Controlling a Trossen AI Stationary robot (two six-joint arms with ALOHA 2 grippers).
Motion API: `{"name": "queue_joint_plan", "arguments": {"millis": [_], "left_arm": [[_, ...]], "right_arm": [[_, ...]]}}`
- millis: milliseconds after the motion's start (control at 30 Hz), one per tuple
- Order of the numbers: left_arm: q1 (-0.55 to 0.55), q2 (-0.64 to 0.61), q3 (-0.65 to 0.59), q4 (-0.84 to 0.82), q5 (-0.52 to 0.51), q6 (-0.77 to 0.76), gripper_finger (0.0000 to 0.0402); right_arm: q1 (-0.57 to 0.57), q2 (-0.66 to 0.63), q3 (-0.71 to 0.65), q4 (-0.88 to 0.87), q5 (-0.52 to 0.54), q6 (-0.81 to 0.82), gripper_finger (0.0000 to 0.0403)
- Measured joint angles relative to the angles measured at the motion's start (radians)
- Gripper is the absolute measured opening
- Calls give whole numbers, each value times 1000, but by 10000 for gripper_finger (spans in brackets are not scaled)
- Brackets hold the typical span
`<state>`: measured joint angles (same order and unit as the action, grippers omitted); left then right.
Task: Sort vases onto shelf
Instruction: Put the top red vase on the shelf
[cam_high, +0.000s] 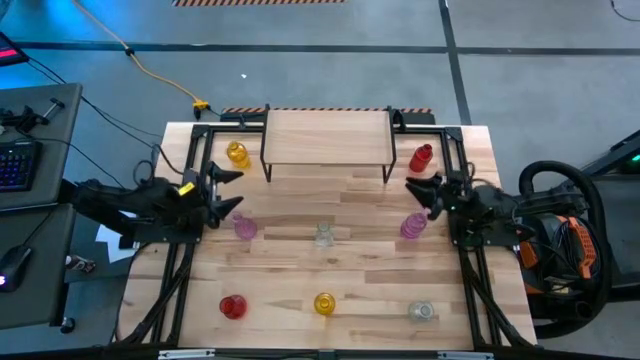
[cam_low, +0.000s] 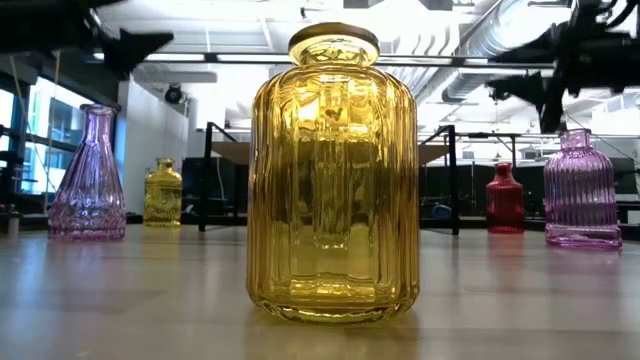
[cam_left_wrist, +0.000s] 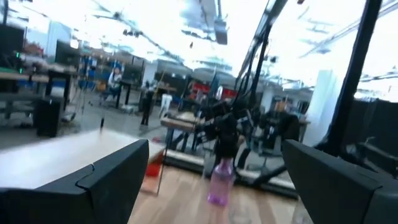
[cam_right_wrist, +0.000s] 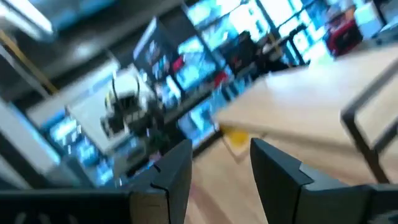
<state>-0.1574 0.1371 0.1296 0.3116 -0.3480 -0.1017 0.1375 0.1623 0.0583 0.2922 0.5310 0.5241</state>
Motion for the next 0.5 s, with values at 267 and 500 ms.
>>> {"name": "queue_joint_plan", "arguments": {"millis": [267,500], "left_arm": [[0,0,130,-99,-73,-31,362],[0,0,231,-217,-90,-3,362]], "right_arm": [[0,10,151,6,125,-117,147],[0,101,346,-14,215,-289,147]]}}
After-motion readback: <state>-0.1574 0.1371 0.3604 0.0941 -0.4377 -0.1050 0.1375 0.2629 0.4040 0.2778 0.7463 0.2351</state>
